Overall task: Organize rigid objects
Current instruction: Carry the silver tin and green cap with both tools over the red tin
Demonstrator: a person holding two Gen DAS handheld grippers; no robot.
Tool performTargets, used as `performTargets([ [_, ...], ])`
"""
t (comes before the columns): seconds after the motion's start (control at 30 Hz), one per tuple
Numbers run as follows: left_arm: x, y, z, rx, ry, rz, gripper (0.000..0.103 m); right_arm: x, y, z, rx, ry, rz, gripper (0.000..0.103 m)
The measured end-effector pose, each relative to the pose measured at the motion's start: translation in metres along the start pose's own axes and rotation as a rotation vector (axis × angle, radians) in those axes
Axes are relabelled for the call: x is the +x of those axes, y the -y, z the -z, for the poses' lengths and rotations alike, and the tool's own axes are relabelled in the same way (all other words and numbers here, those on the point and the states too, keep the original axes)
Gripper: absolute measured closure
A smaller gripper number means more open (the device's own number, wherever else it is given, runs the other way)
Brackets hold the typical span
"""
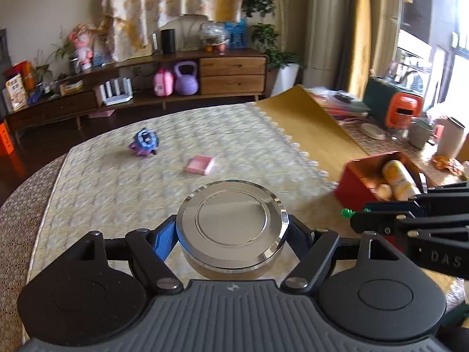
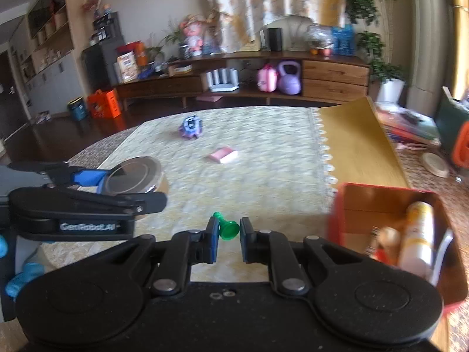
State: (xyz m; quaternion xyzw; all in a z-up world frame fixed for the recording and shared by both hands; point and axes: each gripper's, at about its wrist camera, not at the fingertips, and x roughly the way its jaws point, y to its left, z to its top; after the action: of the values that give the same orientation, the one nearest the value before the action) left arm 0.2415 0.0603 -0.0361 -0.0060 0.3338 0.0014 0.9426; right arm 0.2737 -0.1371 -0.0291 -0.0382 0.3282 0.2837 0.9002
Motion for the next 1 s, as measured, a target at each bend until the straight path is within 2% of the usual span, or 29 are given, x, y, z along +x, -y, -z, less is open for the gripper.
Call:
performTargets([
  [0.23, -0.018, 0.046, -0.007, 0.055, 0.014, 0.067, 0.026, -0.031, 0.033, 0.011, 0.049, 0.031, 0.048, 0.089],
  [0.47, -0.019, 0.093, -0.014, 0.098, 0.01, 0.128, 0.026, -0.052, 0.066, 0.024, 0.076, 0.044, 0.094, 0.089],
  [0.73, -0.001, 0.142, -0.023, 0.153, -0.005, 0.158, 0.026, -0.066, 0.101, 0.041, 0.113, 0.046, 0.127, 0.089],
  [1.0, 0.034, 0.182, -0.027, 0.208, -0.035, 0.148, 0.026, -0.062, 0.127, 0.054, 0.132, 0.029, 0.134, 0.089],
])
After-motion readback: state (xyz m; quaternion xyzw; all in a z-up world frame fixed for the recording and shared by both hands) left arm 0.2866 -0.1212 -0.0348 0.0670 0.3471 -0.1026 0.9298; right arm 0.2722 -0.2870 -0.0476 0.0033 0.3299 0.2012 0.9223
